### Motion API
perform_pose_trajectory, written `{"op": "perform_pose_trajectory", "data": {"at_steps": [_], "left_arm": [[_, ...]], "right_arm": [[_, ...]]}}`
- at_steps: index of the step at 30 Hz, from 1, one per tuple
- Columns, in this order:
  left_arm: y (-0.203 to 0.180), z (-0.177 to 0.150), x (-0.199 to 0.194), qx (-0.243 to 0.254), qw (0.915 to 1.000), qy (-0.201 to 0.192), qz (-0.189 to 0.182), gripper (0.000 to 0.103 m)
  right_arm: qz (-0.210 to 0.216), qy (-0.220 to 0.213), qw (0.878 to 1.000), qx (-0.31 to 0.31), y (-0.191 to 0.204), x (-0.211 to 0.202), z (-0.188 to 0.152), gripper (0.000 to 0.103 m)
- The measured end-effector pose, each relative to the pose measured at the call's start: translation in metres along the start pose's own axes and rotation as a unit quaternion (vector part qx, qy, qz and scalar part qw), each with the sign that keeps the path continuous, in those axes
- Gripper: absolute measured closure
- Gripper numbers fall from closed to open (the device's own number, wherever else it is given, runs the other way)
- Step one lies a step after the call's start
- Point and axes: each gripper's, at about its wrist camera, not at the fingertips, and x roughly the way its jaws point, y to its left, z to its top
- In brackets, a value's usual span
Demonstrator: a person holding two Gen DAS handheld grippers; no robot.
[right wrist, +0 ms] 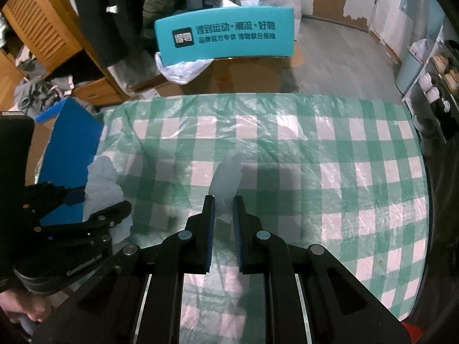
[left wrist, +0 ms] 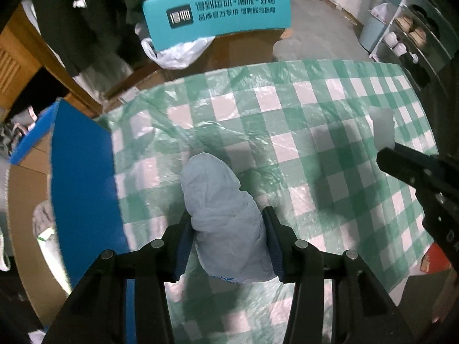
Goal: Organize soft objects
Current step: 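Lift the sock and wrapped roll and carry them toward the box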
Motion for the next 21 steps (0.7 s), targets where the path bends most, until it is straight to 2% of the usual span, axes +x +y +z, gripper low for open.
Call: {"op": "perform_pose_trajectory", "data": {"at_steps": [8,21], "left_arm": [[0.007,-0.022,-0.033,0.023,0.9989,-0.038,0.012,0.056],[0.033,-0.048,-0.072,0.019,0.9965,-0.081,0.005,0.056]], "right_arm": [[0.014,-0.013,1.0,-0.019,0.025,-0.019,-0.004,0.09],[0.033,-0.034,0.998,-0.049,0.068,-0.046,-0.011,0.09]]}}
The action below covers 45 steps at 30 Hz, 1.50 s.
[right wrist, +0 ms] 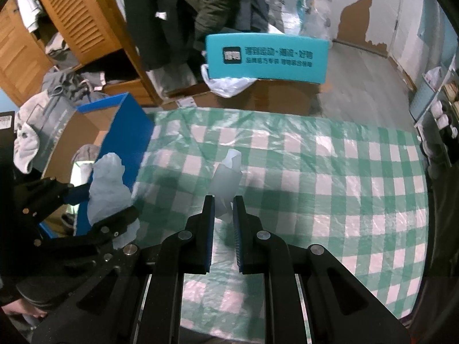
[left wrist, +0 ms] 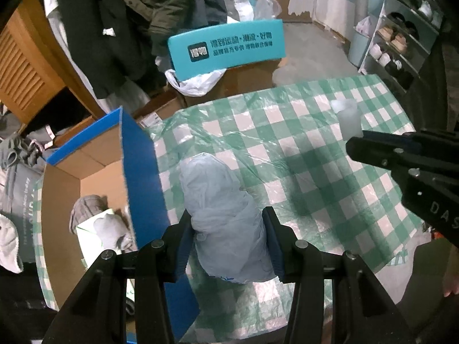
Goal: Organize soft objects
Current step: 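Lift the sock and wrapped roll and carry them toward the box, then lower the sock and roll into the box and open both tools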
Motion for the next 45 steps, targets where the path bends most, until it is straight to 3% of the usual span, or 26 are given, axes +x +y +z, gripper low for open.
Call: {"op": "perform_pose_trajectory", "data": {"at_steps": [22,45], "left_arm": [[0.08,-0.031,-0.04,-0.058,0.9976,-0.036,0.012,0.056],[0.167,-0.068,-0.019,-0.141,0.9896,-0.01,0.028,0.056]], "right_arm": [[0.057,-0.006,0.996,-0.068,0.1,-0.003,0.021,0.09],[0.084,0.036,0.987,-0.128,0.193,0.037,0.032,0.09]]}}
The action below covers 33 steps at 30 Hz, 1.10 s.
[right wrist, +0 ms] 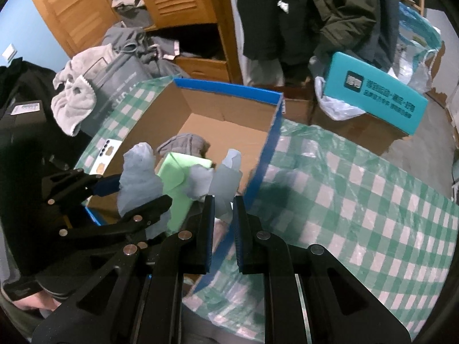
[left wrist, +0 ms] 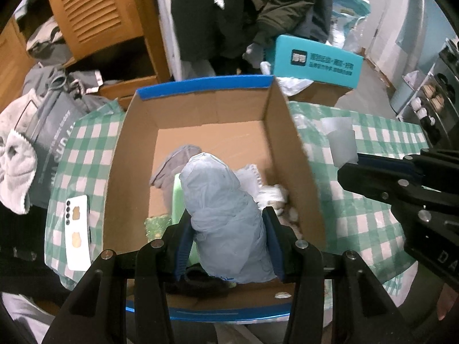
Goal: Organize soft objects
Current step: 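Lower the sock and roll into the box and open both tools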
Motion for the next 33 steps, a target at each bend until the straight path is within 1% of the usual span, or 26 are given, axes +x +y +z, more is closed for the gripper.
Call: {"op": "perform_pose_trajectory", "data": {"at_steps": [9,14,15,17,19,20,22,23,24,26,27,31,33], "left_arm": [[0.021,-0.006,0.009,-0.023,0.9996,0.013,0.007,0.056],[0.03,-0.008,0.012,-0.033,0.9992,0.02,0.013,0.052],[0.031,-0.008,0.013,-0.034,0.9991,0.022,0.014,0.05],[0.033,-0.008,0.014,-0.037,0.9989,0.025,0.016,0.046],[0.034,-0.008,0.015,-0.037,0.9988,0.027,0.019,0.04],[0.035,-0.008,0.015,-0.037,0.9987,0.028,0.02,0.039],[0.036,-0.008,0.013,-0.039,0.9986,0.027,0.022,0.034],[0.037,-0.008,0.012,-0.04,0.9986,0.028,0.022,0.032],[0.037,-0.008,0.01,-0.042,0.9985,0.027,0.022,0.031],[0.037,-0.007,0.007,-0.043,0.9986,0.024,0.022,0.031],[0.037,-0.008,0.005,-0.042,0.9986,0.023,0.022,0.03],[0.034,-0.007,-0.005,-0.041,0.9988,0.017,0.023,0.03],[0.032,-0.006,-0.011,-0.039,0.9989,0.013,0.023,0.027]], "right_arm": [[0.009,0.016,1.0,-0.012,0.019,0.016,0.007,0.09],[0.015,0.025,1.0,-0.007,0.022,0.026,0.009,0.087],[0.016,0.027,0.999,-0.006,0.022,0.028,0.009,0.085],[0.016,0.029,0.999,-0.003,0.021,0.031,0.009,0.084],[0.017,0.03,0.999,0.003,0.02,0.032,0.009,0.076],[0.016,0.029,0.999,0.005,0.019,0.032,0.009,0.071],[0.012,0.027,1.0,0.009,0.017,0.031,0.009,0.067],[0.011,0.027,0.999,0.012,0.015,0.031,0.009,0.064],[0.011,0.025,0.999,0.017,0.013,0.029,0.009,0.056],[0.004,0.017,1.0,0.026,0.01,0.024,0.01,0.044],[0.0,0.012,0.999,0.03,0.008,0.021,0.01,0.041],[-0.005,-0.001,0.999,0.039,0.002,0.008,0.009,0.039],[-0.007,-0.006,0.999,0.043,-0.001,0.003,0.008,0.038]]}}
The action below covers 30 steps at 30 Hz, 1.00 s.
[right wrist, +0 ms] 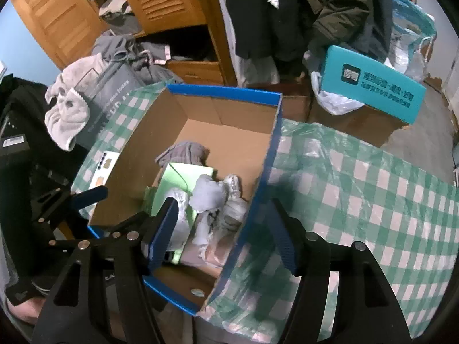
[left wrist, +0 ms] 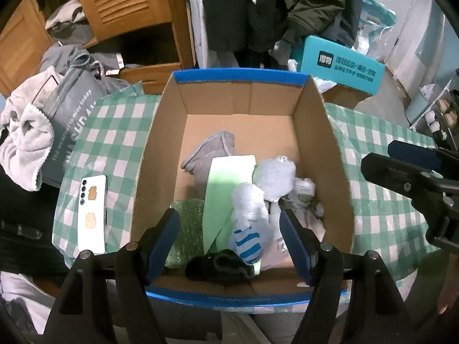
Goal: Organize soft objects
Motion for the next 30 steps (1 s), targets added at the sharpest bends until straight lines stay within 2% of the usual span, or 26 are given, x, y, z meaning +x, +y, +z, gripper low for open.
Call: {"op": "perform_pose_trajectory", "data": {"at_steps": [3,15,30], "left_arm": [[-0.004,0.001,-0.009,0.003,1.0,-0.009,0.0,0.022],[-0.022,0.003,-0.037,0.017,0.9994,-0.031,0.001,0.02],[-0.033,0.004,-0.047,0.023,0.9989,-0.038,0.014,0.018]], "right_arm": [[0.0,-0.009,1.0,0.004,-0.005,-0.01,-0.002,0.038],[-0.005,-0.053,0.999,0.002,-0.017,-0.051,-0.011,0.037],[-0.003,-0.056,0.998,0.011,-0.033,-0.059,-0.018,0.037]]}}
